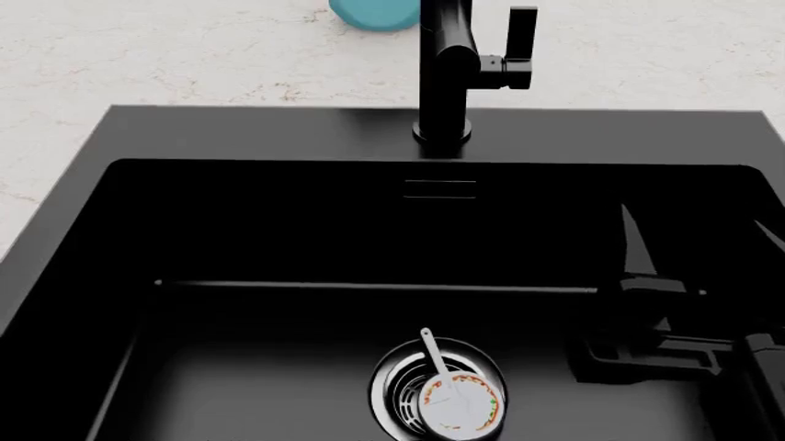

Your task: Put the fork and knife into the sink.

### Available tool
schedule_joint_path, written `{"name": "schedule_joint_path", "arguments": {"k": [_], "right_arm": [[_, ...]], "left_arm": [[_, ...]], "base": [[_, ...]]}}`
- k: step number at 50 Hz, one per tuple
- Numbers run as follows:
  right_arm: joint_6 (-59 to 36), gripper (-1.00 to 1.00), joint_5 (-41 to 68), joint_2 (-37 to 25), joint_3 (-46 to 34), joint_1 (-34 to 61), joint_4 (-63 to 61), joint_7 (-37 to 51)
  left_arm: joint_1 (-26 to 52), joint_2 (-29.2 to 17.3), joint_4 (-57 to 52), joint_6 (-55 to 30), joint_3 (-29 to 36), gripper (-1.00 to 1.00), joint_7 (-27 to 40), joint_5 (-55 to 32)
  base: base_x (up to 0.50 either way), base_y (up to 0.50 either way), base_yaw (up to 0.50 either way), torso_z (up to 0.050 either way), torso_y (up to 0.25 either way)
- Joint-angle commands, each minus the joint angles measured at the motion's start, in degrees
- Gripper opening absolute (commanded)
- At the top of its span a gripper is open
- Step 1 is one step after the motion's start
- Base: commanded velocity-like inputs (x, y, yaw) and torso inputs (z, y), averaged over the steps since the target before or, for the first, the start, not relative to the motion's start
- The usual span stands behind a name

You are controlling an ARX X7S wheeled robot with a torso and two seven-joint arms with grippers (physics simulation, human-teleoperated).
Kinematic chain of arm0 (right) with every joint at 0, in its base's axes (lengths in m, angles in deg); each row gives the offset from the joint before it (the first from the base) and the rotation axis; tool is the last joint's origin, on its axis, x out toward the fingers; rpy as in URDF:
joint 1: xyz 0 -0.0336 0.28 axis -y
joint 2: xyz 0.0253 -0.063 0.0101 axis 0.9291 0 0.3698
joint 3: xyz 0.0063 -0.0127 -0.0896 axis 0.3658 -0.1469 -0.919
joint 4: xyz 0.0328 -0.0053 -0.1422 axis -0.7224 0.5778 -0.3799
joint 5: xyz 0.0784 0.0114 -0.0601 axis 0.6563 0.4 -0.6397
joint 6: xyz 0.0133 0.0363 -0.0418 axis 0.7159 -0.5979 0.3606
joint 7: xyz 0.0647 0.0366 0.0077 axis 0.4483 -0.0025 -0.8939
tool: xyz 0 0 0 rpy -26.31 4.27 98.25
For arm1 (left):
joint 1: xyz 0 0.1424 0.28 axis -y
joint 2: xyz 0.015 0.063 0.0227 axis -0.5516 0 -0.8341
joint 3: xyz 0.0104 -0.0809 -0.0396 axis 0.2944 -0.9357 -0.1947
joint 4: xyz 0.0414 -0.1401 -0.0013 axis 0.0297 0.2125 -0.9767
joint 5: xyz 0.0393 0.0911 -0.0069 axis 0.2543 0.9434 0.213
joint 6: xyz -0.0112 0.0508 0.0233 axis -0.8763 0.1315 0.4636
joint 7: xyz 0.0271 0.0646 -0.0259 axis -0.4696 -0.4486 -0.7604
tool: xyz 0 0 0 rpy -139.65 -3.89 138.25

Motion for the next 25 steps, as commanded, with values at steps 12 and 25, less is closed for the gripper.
{"name": "schedule_joint_path", "arguments": {"k": [12, 25], "right_arm": [[1.4, 1.0, -2.7, 1.3, 0.1, 0.0, 1.2, -2.6], [2.7, 1.0, -3.6, 1.4, -0.2, -0.7, 1.7, -3.9]], "left_arm": [[27.7, 12.3, -24.3, -18.7, 10.5, -1.0, 10.6, -22.8], [21.3, 23.4, -21.9, -12.5, 26.9, -1.0, 4.2, -23.6]], "base": [[0.0, 0.0, 0.0, 0.0, 0.0], [0.0, 0.0, 0.0, 0.0, 0.0]]}}
